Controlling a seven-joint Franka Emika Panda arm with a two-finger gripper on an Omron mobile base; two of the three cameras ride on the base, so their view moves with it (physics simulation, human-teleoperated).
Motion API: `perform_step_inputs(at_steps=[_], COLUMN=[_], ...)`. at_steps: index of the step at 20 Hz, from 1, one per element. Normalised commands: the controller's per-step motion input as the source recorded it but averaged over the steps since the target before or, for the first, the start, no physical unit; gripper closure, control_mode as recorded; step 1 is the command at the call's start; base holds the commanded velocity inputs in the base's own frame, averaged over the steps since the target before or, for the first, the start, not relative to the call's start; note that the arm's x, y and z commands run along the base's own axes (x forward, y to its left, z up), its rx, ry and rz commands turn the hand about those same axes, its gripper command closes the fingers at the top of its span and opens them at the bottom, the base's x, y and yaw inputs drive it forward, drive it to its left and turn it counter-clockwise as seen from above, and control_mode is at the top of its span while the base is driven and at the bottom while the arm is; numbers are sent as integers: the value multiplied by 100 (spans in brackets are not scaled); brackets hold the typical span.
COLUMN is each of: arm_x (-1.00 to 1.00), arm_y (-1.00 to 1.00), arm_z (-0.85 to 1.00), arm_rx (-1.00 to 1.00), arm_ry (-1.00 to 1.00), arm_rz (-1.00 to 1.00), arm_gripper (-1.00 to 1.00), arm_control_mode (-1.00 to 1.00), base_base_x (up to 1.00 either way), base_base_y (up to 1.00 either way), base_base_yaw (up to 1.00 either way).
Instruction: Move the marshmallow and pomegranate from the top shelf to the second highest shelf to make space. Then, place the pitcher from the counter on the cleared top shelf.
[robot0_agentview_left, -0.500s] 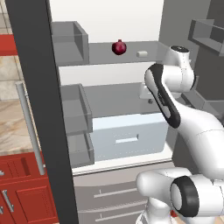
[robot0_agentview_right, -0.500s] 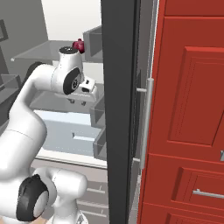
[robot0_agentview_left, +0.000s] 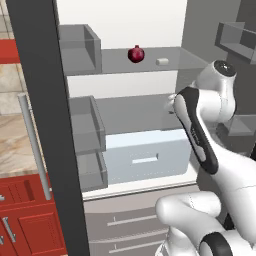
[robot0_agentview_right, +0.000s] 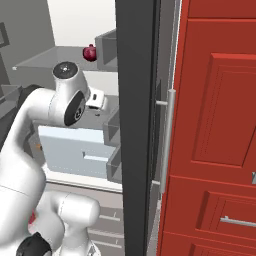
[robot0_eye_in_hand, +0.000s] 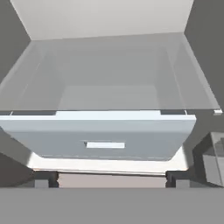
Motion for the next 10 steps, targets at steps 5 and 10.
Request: perform_step_inputs(at_steps=[5, 10], arm_x=[-19, -4], arm_y=[3, 6], arm_z=[40, 64], arm_rx=[0, 0], arm_ry=[-49, -32], arm_rz=[0, 0], arm_gripper=[-100, -100], arm_control_mode=[-100, -100], base_base_x=[0, 0], base_base_y=[0, 0], base_base_yaw=[0, 0])
